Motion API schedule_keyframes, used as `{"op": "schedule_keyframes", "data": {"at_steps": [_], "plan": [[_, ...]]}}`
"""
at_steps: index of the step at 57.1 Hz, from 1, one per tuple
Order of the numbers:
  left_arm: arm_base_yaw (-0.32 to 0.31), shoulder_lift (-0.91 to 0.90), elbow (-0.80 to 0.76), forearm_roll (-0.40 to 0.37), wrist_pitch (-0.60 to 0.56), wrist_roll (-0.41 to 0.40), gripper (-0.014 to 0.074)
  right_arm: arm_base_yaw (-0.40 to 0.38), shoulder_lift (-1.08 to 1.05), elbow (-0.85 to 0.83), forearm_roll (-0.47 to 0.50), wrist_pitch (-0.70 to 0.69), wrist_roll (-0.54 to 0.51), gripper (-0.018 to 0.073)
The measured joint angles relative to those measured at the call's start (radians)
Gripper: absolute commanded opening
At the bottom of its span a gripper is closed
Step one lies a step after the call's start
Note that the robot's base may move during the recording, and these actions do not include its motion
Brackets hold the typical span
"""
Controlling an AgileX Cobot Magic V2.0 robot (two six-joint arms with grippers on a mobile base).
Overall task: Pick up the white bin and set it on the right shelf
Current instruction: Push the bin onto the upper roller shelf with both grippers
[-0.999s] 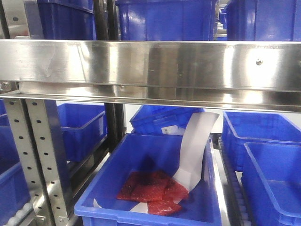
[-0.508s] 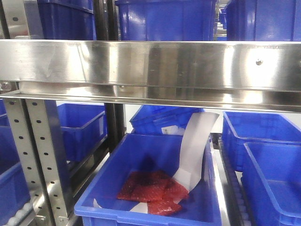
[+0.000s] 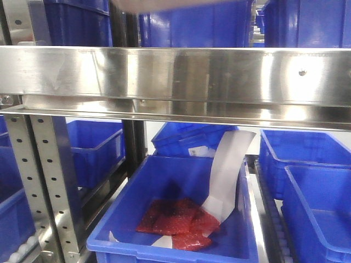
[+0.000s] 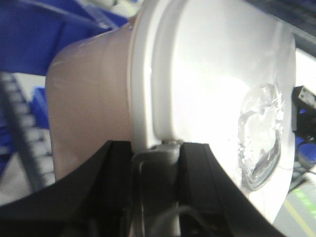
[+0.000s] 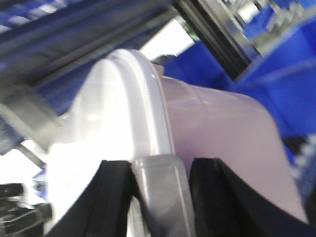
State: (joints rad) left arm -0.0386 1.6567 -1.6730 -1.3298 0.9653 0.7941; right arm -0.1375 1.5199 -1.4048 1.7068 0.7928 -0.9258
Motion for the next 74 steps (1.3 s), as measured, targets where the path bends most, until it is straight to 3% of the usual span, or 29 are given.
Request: {"op": "schedule_keyframes", "data": {"at_steps": [19,27,32,37,42,51,62,74], "plan": [[-0.023,0.069,-0.001,0.042,-0.034,0.0,-0.0118,-0.006,0.118,0.002,-0.051,-0.003,0.0,0.0071],[-0.025,0.106,-0.002,0.042,-0.034,0.004,0.0002,-0.006,0.138,0.002,-0.061,-0.003,-0.004,0.0121],[-0.027,0.12,-0.002,0.05,-0.034,0.01,0.0138,-0.006,0.147,0.002,-0.065,-0.003,-0.006,0.0273],[-0.033,0.128,-0.004,0.07,-0.032,0.03,0.0296,-0.006,0.153,0.002,-0.062,0.006,-0.01,0.048],[-0.042,0.128,-0.004,0.078,-0.027,0.047,0.0398,0.001,0.153,0.002,-0.062,0.019,-0.012,0.0656],[-0.059,0.128,-0.004,0.079,-0.013,0.054,0.0485,0.017,0.153,0.002,-0.117,0.017,-0.026,0.0636],[-0.062,0.128,-0.004,0.086,-0.008,0.056,0.0488,0.024,0.153,0.002,-0.172,-0.035,-0.056,0.0636],[-0.067,0.128,-0.004,0.144,-0.06,0.058,0.0488,0.026,0.153,0.002,-0.225,-0.154,-0.112,0.0636]]}}
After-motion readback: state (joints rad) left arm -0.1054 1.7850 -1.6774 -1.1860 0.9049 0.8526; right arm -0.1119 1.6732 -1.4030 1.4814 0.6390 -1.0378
